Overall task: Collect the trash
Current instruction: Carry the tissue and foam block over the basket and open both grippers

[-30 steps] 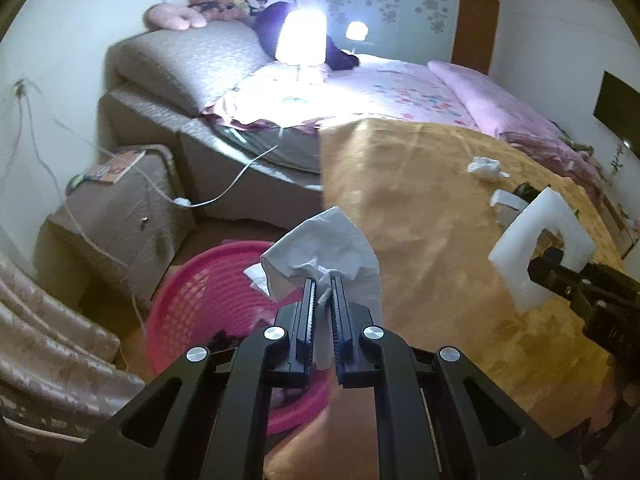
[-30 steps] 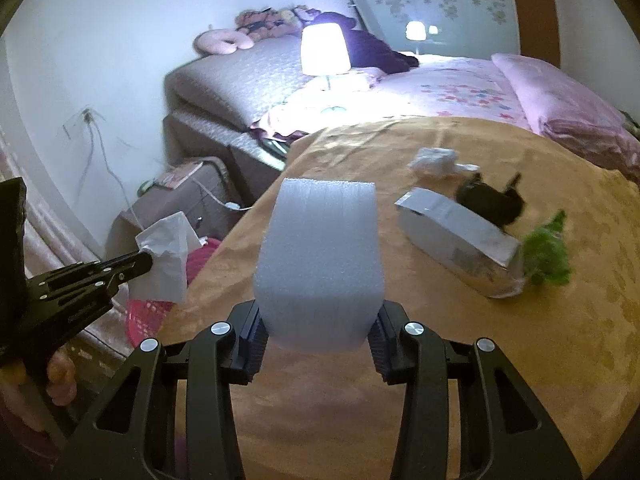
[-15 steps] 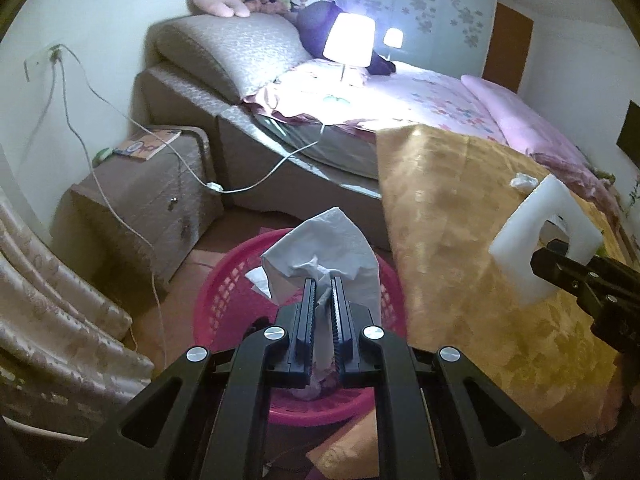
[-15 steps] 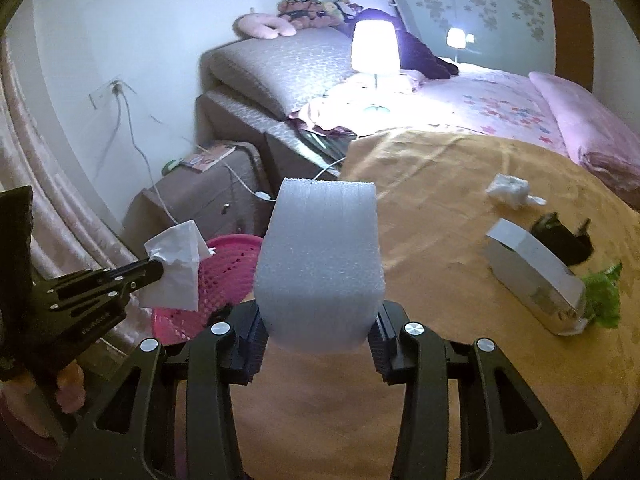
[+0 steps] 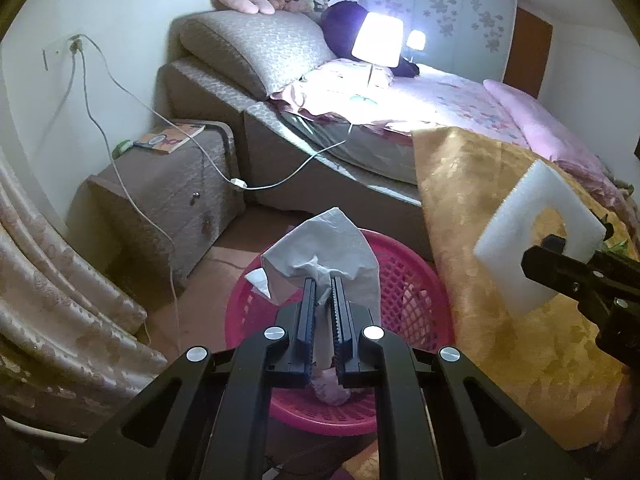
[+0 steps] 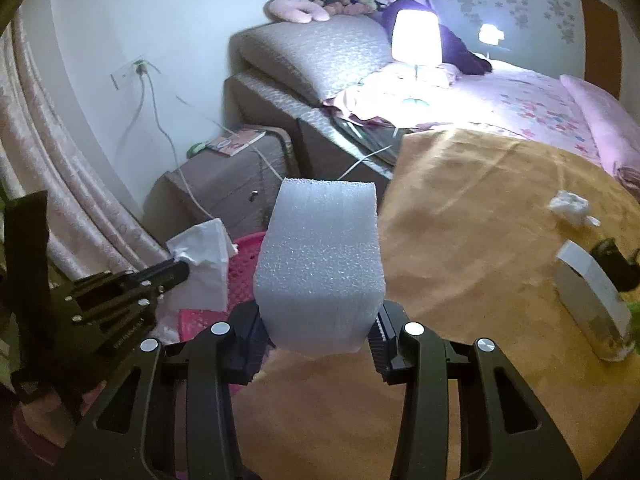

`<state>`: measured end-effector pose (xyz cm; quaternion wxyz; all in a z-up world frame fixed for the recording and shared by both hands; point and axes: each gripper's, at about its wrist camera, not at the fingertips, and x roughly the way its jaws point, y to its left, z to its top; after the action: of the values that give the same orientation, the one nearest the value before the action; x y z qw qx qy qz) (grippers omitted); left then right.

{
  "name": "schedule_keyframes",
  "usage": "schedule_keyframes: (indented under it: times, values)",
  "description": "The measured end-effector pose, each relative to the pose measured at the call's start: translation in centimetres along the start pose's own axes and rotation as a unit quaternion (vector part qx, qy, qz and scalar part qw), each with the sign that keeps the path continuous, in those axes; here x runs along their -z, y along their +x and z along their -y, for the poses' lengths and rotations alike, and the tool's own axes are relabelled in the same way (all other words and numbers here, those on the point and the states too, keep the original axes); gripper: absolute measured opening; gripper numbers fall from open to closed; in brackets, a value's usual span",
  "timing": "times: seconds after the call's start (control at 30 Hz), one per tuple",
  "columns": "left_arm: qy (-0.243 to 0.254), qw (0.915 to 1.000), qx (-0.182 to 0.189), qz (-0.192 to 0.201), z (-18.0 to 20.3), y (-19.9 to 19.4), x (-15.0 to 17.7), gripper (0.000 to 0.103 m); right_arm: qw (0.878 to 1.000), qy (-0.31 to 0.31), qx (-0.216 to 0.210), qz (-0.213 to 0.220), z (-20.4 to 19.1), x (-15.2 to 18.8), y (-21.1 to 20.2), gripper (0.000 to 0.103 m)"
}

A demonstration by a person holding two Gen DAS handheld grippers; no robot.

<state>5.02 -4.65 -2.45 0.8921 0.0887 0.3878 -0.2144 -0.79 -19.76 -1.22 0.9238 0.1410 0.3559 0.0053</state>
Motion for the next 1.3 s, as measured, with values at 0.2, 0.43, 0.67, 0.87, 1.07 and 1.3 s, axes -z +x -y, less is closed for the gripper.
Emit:
schedule_keyframes:
  times: [0.2, 0.43, 0.67, 0.87, 1.07, 1.3]
  values:
    - [-0.003, 0.9999, -0.005, -0.009, -0.5, 1.0, 0.3, 0.007, 1.000, -0.013, -0.019, -0.017, -1.5, -0.4, 1.8, 0.041]
    - [-0.012, 0.9997, -0.009, -0.020, -1.4, 2.1, 0.5, 0.008, 0.999, -0.012, -0.026, -0.040, -1.8, -0.7, 3.9, 0.041]
    - [-0.018, 0.9993, -0.009, -0.033, -2.0, 3.0, 0.8, 0.008, 0.998, -0.027, -0.029, -0.048, -2.7, -1.1, 4.8, 0.041]
    - [-0.026, 0.9989, -0.010, -0.038, -2.6, 3.3, 0.8, 0.008, 0.997, -0.028, -0.035, -0.061, -3.3, -1.2, 6.1, 0.041]
    - [-0.030, 0.9983, -0.009, -0.049, -2.6, 3.9, 1.0, 0.008, 0.997, -0.012, -0.032, -0.064, -2.8, -1.4, 6.7, 0.043]
    - [-0.035, 0.9977, 0.002, -0.058, -2.8, 4.3, 1.0, 0.021, 0.998, 0.006, -0.033, -0.055, -2.1, -1.2, 6.3, 0.060]
